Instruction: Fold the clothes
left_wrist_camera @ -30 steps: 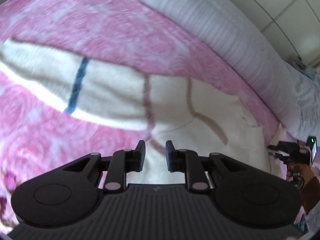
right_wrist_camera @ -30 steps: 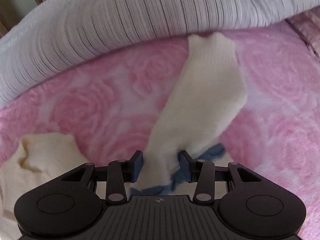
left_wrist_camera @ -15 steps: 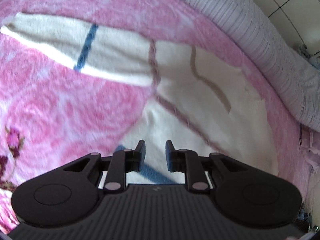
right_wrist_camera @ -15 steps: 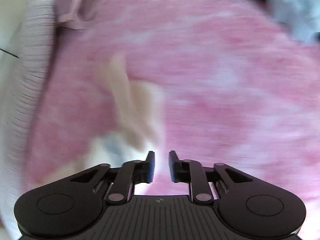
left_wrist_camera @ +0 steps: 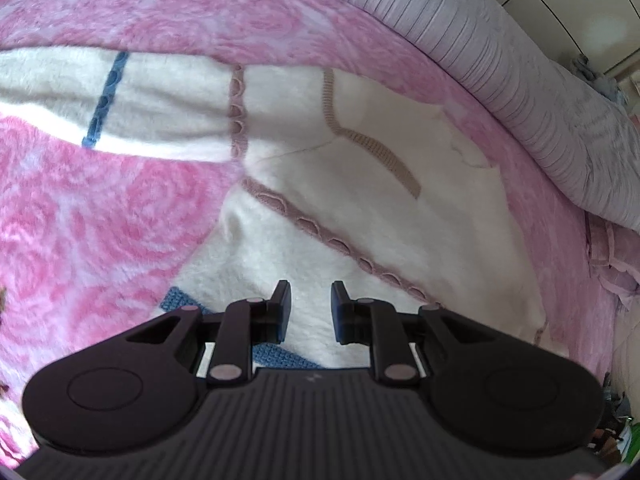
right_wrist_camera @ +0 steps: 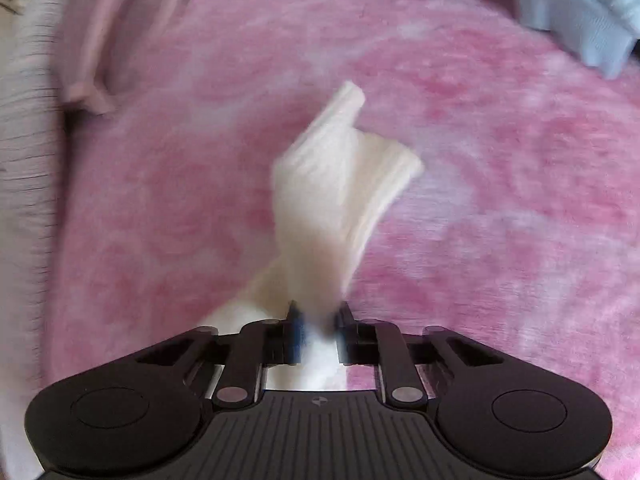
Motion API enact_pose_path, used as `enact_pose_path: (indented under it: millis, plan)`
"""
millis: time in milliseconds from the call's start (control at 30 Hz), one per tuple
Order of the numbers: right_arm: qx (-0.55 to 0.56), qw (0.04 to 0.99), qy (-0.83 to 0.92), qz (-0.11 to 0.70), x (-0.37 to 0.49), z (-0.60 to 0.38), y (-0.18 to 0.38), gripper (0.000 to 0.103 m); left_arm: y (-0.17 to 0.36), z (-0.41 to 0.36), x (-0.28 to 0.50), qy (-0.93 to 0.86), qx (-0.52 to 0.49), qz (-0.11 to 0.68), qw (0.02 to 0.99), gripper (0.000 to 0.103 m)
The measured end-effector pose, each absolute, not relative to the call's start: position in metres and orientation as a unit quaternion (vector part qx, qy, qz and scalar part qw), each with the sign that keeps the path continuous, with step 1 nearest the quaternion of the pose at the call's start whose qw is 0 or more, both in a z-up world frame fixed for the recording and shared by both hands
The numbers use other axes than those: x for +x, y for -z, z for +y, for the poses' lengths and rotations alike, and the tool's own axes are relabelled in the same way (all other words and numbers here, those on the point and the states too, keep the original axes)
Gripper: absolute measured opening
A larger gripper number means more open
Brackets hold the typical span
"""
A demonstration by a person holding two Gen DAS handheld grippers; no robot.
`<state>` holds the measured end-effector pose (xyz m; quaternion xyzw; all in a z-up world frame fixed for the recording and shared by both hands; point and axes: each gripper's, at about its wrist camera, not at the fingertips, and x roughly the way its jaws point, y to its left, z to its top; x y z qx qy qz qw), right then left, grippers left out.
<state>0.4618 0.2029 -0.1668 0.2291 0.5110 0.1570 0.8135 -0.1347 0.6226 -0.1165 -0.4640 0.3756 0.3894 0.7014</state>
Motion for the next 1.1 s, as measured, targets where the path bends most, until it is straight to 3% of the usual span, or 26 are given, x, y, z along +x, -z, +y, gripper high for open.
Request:
enact_pose_path:
  millis: [200,267,300,367,533,833,1100]
  plan:
    - [0.246,0.840,-0.180,0.449,0.448,0.178,0.141,0.015,0.115,0.637,-0.135,-0.388,-0.446,0.369,0.717,0.016]
    - [0.230,0.804,-0.102,0.538,0.458,0.168,0.164,0.045,0.121,0.645,-0.130,-0.385,-0.440,0.380,0.717,0.016]
    - [0.212,0.782,-0.047,0.585,0.463,0.163,0.178,0.055,0.124,0.650,-0.127,-0.381,-0.435,0.387,0.718,0.016]
    - [0.180,0.782,0.012,0.597,0.462,0.160,0.184,0.055,0.128,0.662,-0.119,-0.369,-0.420,0.404,0.724,0.016]
    - [0.038,0.850,-0.204,0.485,0.454,0.254,0.143,0.059,0.133,0.711,-0.085,-0.340,-0.356,0.426,0.759,0.032]
    - [-0.110,0.703,-0.501,0.493,0.433,0.513,0.181,0.061,0.162,0.804,0.020,-0.253,-0.257,0.456,0.814,0.042]
    - [-0.209,0.626,-0.554,0.507,0.386,0.600,0.236,0.061,0.209,0.825,0.067,-0.197,-0.168,0.495,0.829,0.041]
